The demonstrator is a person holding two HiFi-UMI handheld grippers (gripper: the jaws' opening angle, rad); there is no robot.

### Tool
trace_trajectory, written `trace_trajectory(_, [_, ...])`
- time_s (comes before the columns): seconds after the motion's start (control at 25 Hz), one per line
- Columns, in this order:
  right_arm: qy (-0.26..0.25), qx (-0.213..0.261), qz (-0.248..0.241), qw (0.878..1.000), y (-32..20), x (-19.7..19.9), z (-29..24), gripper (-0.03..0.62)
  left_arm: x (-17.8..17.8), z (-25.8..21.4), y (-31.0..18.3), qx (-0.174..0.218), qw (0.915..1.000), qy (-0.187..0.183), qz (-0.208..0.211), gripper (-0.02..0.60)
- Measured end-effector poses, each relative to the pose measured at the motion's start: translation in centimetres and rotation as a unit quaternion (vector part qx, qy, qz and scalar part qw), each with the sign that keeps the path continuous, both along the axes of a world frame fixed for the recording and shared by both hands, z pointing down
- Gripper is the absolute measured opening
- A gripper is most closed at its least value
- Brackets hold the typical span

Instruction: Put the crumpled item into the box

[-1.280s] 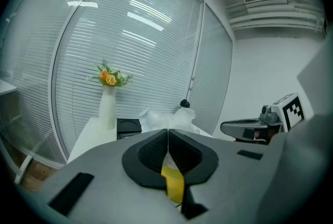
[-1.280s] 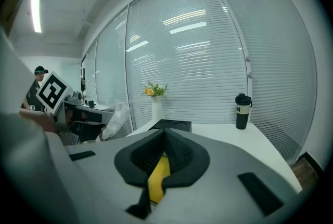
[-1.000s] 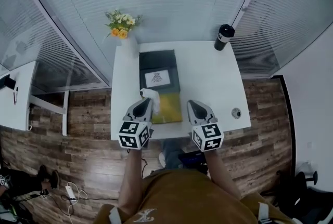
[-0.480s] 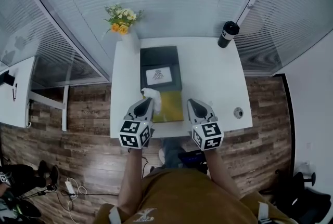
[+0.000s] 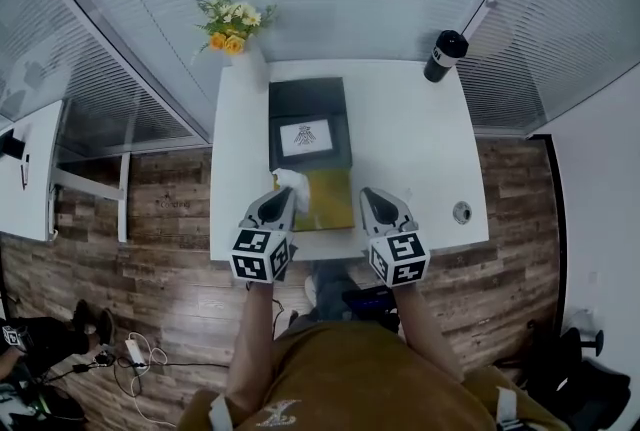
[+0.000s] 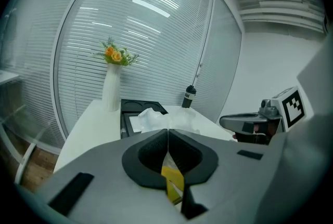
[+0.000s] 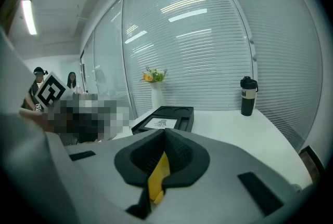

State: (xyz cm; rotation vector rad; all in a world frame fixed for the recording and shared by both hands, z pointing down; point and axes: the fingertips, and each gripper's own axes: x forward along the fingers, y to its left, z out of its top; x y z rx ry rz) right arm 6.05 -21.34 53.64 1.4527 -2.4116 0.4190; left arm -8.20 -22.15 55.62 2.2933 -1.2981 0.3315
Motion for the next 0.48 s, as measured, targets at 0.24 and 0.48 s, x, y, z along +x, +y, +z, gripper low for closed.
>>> trace_trajectory(0.24, [0.01, -0.017, -0.01, 1.0, -0.4, -0.2, 1.4, 0.012, 0.3, 1.9, -0.2, -0.021, 0.9998, -0.001, 0.004, 0.029])
trace_trajectory(0.48, [0.015, -0.034, -0.015, 0.999, -1.0, -0.6, 3.0, 0.012, 0.4, 3.8, -0.2, -0.045, 0.999, 0.0, 0.008, 0.029])
